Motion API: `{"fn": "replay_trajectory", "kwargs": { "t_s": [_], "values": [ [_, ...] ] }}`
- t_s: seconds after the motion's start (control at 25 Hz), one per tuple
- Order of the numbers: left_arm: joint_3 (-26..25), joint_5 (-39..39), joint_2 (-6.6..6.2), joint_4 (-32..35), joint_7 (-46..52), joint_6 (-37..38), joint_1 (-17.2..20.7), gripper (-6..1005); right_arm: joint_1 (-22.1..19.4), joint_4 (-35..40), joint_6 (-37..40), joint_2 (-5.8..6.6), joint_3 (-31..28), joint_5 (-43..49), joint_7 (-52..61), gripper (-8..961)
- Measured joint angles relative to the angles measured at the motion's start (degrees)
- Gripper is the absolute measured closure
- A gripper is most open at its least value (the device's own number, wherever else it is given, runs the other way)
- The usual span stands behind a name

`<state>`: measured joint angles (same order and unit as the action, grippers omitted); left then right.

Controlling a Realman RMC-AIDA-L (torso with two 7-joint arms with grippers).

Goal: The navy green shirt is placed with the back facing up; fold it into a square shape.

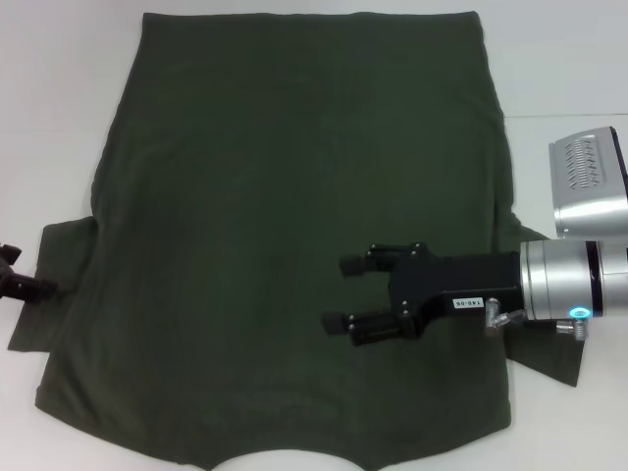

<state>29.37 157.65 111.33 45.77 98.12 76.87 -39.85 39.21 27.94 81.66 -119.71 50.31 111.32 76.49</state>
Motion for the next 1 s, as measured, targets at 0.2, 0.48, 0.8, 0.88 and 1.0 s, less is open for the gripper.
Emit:
{"fn": "replay_trajectory", "kwargs": {
  "t_s": [0.2, 0.48, 0.8, 0.88, 1.0],
  "values": [
    [0.1, 2.18, -0.76, 0.02, 16.7, 1.12, -1.44, 208, 0.65, 0.01, 0.31, 0.0, 0.91, 0.13, 0.09, 30],
    [-0.15, 4.41, -1.89, -3.37, 31.32, -0.29, -3.35, 207, 1.83, 0.35, 0.3, 0.01, 3.52, 0.15, 0.77, 31],
    [-0.01, 4.6, -1.99, -6.48, 35.15, -4.35, -3.76, 207, 2.16, 0.75, 0.33, 0.12, 5.28, 0.21, 0.77, 31],
    [0.1, 4.6, -2.0, -7.01, 35.84, -4.67, -3.88, 207, 2.17, 0.79, 0.34, 0.2, 5.53, 0.22, 0.82, 31],
    [0.26, 4.6, -2.0, -7.99, 36.28, -5.13, -4.04, 208, 2.18, 0.87, 0.35, 0.34, 5.69, 0.22, 1.2, 32]
  ]
}}
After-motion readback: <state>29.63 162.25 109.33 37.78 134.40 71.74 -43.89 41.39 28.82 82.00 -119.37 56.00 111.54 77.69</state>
